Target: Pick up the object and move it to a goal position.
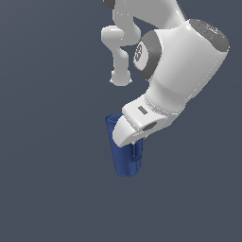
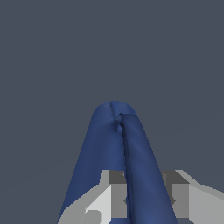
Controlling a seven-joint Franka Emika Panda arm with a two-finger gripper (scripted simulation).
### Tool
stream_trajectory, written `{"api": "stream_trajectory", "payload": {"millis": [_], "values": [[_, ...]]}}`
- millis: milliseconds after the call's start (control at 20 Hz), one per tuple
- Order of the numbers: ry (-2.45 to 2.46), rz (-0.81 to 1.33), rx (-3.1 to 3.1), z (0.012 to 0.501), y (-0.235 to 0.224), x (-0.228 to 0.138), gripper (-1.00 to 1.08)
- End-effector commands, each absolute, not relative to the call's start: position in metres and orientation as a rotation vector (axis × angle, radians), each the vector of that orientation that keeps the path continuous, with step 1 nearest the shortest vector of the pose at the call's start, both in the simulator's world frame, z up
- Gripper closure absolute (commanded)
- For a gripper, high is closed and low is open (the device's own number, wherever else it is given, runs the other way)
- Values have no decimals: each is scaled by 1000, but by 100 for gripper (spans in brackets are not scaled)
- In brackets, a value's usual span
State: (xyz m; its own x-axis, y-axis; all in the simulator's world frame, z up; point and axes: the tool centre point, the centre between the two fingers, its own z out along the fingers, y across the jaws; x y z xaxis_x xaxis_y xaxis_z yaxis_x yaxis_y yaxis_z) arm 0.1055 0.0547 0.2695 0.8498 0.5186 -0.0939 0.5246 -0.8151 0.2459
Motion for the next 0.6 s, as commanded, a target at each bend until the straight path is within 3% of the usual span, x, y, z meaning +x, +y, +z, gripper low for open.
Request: {"api": "stream_trajectory", "payload": {"millis": [0, 550], "values": [[784, 53, 2752, 281, 56, 109, 108], [738, 358, 2687, 318, 62, 116, 108]]}}
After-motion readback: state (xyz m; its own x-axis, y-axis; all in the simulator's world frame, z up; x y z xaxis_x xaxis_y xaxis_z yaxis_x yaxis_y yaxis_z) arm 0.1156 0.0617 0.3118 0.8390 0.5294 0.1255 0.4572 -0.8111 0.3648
